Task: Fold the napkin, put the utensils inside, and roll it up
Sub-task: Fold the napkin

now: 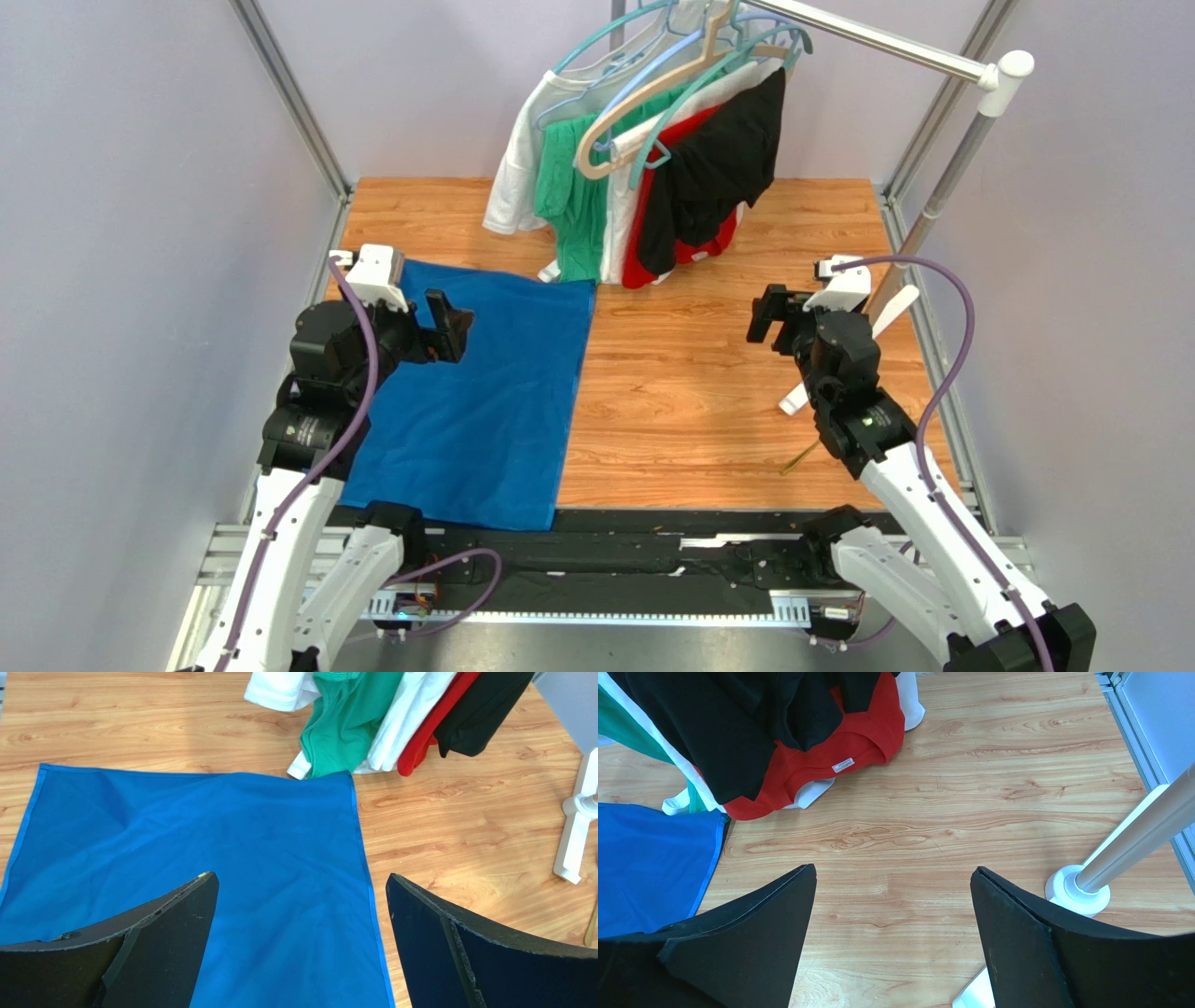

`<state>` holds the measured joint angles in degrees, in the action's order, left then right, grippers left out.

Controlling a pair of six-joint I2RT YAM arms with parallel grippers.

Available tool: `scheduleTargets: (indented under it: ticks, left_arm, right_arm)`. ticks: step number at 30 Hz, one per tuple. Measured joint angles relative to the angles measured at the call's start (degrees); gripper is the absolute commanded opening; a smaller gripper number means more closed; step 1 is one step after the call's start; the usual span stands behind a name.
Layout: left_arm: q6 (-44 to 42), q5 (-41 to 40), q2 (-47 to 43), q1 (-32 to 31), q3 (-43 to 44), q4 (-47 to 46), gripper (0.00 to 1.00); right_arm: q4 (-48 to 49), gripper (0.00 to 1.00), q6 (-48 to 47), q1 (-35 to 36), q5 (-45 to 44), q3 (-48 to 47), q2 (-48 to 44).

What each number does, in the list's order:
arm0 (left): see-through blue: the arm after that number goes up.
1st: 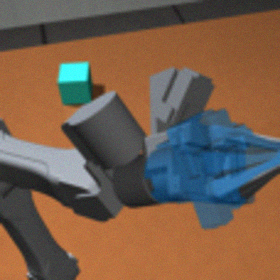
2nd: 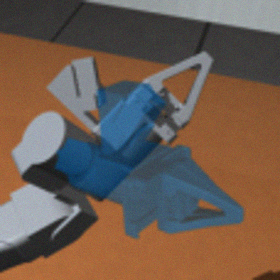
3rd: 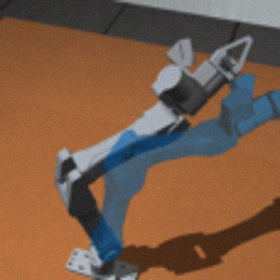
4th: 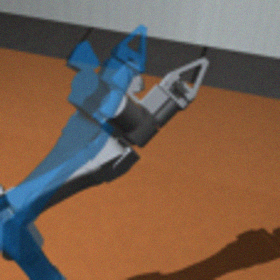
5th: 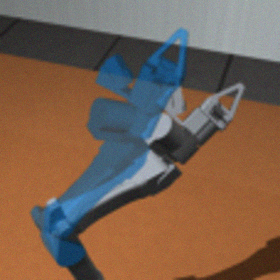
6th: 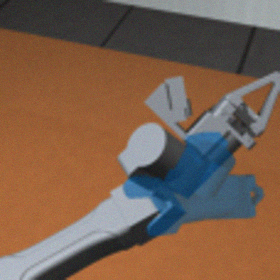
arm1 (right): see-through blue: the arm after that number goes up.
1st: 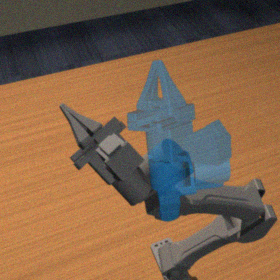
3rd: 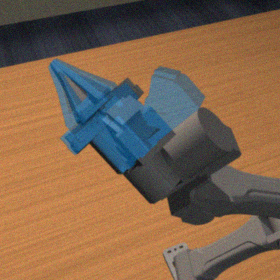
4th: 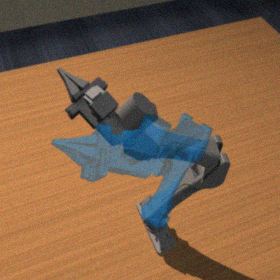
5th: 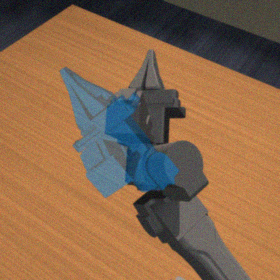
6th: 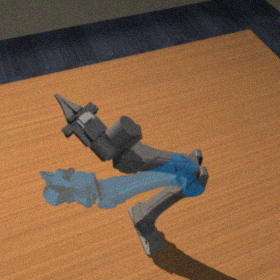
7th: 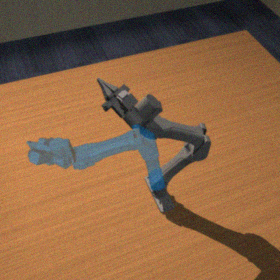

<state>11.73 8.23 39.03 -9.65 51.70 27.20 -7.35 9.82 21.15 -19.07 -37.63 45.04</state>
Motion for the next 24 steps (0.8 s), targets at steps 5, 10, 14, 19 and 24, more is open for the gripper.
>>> scheduleTargets:
  ticks: [5,10,14,19,24]
  left_arm:
    - [-0.02,0.81,0.00,0.00,0.00,0.00,0.99]
    - [-0.02,1.16,0.20,0.00,0.00,0.00,0.99]
    - [0.92,0.42,1.77,0.00,0.15,0.17,0.98]
    - [5.03,-1.18,6.86,0.00,0.81,-0.35,0.98]
    - [10.45,-4.39,9.01,0.00,-3.50,-5.38,0.99]
  right_arm:
    - [0.00,0.84,0.42,0.00,0.15,-0.04,0.24]
    - [-0.20,0.82,0.46,0.76,1.09,-0.98,2.40]
    - [0.20,0.81,0.68,4.15,1.51,-2.95,6.19]
    - [2.25,0.80,2.91,13.88,1.90,-6.32,17.29]
    - [2.84,0.75,6.38,22.21,2.54,-14.34,35.12]
